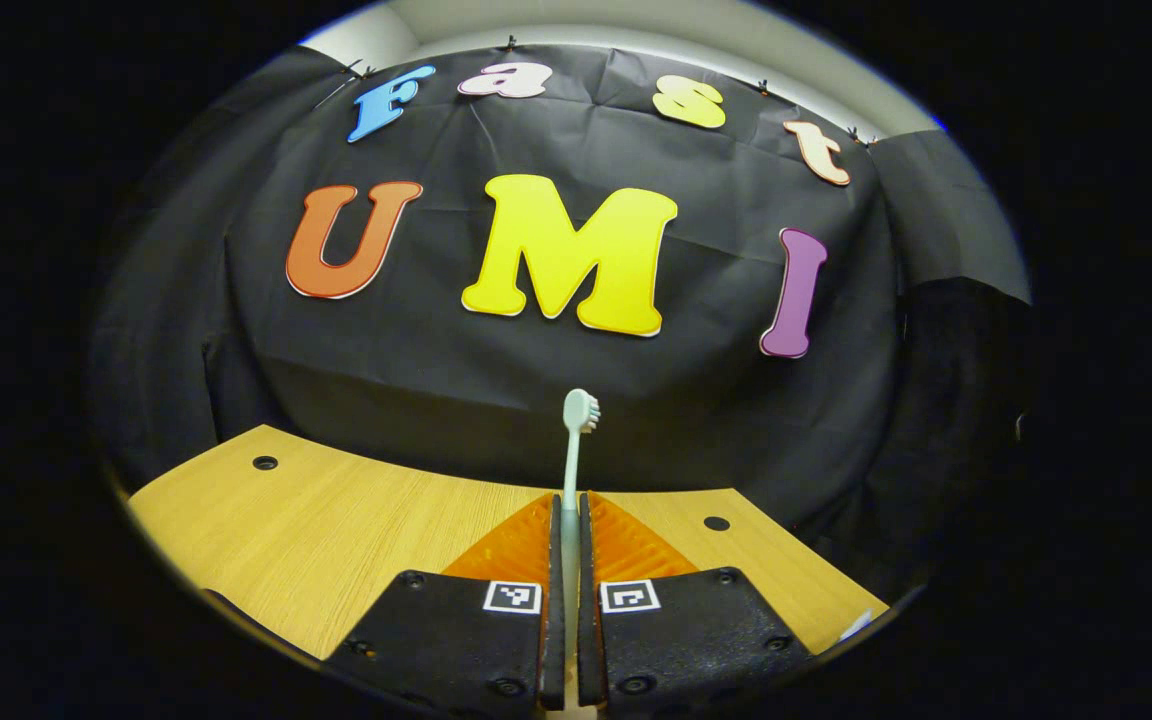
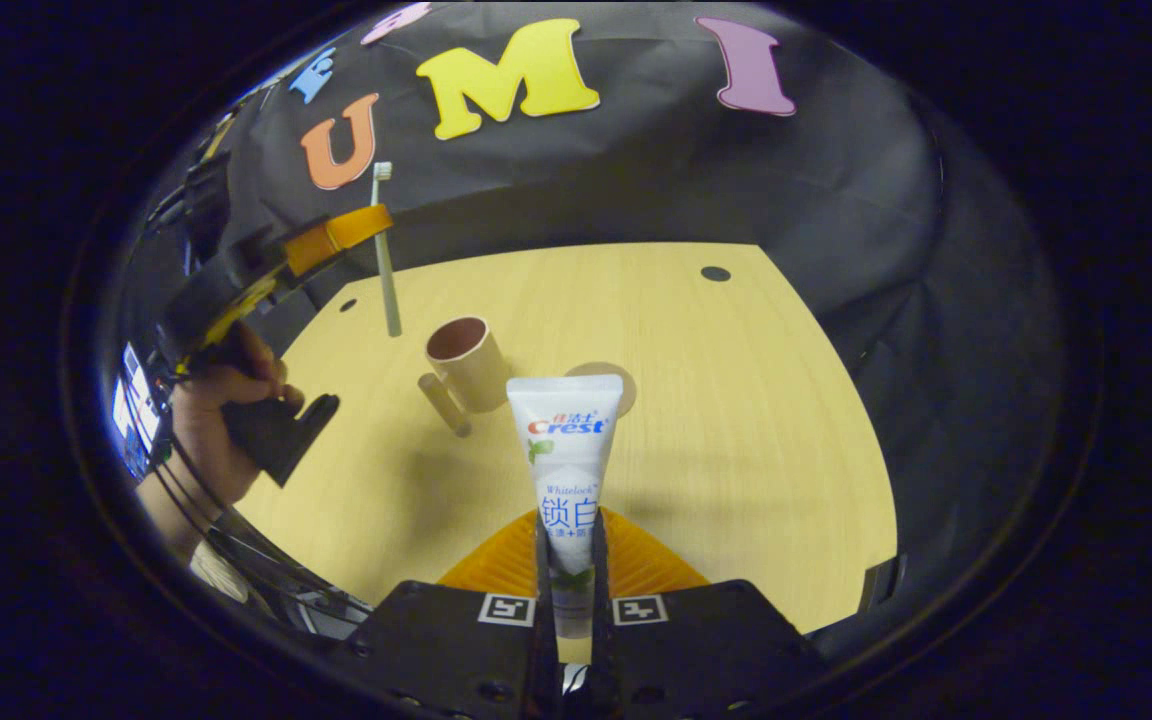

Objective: Put the toothbrush and toothpaste on the desktop into the cup, then pick up the cup and place it on the coaster on the desktop.

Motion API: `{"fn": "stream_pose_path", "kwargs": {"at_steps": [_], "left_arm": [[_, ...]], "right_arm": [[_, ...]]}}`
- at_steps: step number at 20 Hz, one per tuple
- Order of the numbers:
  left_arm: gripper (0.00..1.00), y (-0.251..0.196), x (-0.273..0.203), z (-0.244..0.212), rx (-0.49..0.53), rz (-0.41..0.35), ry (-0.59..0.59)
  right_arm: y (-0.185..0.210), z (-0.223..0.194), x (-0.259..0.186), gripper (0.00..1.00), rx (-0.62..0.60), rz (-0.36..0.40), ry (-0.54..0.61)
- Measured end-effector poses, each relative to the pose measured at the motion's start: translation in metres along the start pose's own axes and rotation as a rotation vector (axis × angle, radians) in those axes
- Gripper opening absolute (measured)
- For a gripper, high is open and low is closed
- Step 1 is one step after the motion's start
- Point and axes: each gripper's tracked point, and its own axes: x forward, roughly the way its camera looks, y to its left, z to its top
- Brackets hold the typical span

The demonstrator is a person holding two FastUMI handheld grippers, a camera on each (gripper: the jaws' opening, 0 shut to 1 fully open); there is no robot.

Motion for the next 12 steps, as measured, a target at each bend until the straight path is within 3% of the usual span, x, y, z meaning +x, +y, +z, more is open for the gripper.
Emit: {"fn": "stream_pose_path", "kwargs": {"at_steps": [7,12], "left_arm": [[0.09,0.009,0.038,-0.040,-0.014,0.027,0.035],[0.11,0.007,0.039,-0.056,-0.001,0.029,0.062]], "right_arm": [[-0.018,-0.004,-0.007,0.13,0.036,-0.012,0.001],[-0.027,0.002,-0.011,0.13,0.047,-0.022,-0.015]]}}
